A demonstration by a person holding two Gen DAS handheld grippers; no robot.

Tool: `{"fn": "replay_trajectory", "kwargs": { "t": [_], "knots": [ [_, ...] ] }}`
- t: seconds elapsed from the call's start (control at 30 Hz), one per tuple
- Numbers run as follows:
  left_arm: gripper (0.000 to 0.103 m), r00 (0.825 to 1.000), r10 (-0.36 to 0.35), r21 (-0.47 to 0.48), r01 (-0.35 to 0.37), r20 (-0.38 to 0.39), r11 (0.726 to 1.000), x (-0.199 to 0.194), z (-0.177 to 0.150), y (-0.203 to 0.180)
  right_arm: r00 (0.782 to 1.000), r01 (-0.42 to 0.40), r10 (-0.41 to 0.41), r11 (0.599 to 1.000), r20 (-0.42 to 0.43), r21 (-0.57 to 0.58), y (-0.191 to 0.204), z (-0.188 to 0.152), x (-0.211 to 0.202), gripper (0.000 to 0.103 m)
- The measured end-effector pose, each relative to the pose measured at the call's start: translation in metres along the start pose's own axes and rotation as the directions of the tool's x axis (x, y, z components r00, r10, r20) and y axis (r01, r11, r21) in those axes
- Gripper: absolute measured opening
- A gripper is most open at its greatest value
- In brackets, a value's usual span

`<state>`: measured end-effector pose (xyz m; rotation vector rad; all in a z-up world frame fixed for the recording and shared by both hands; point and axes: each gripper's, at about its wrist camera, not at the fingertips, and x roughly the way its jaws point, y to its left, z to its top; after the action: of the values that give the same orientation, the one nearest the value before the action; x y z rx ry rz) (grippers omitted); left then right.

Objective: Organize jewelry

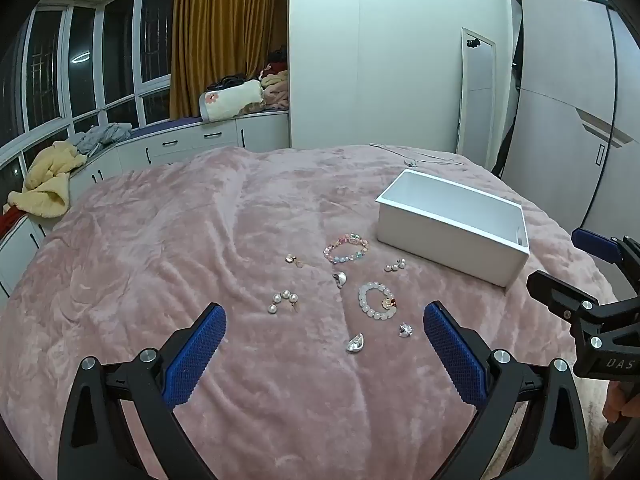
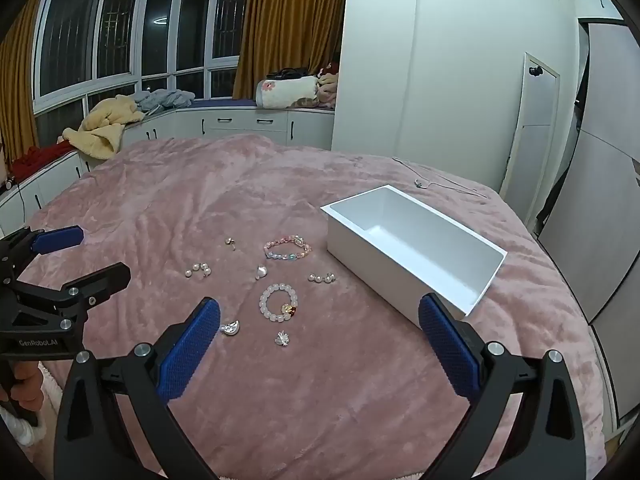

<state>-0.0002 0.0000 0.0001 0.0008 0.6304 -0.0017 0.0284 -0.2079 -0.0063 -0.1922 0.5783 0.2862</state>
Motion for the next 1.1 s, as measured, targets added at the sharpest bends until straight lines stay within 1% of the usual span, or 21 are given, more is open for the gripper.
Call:
{"fn": "replay_trajectory", "kwargs": {
  "t": [0.03, 0.1, 1.1],
  "knots": [
    [0.1, 1.0, -0.001, 0.0, 0.001, 0.0, 1.0, -0.0001, -0.0002, -0.0001, 1.0, -0.009, 0.009, 1.0, -0.009, 0.005, -0.0005, 0.0003, 0.0012, 0.098],
    [0.1, 1.0, -0.002, -0.002, 0.002, -0.004, 1.0, 0.0003, 0.0001, 0.0002, 1.0, -0.005, 0.005, 1.0, 0.008, 0.009, -0.0008, 0.0001, -0.0001, 0.098],
    [0.1, 1.0, -0.017, -0.012, 0.017, -0.009, 1.0, -0.0005, -0.0007, -0.004, 1.0, -0.016, 0.015, 1.0, 0.011, 0.008, 0.0011, 0.0018, -0.0007, 0.098]
  ]
}}
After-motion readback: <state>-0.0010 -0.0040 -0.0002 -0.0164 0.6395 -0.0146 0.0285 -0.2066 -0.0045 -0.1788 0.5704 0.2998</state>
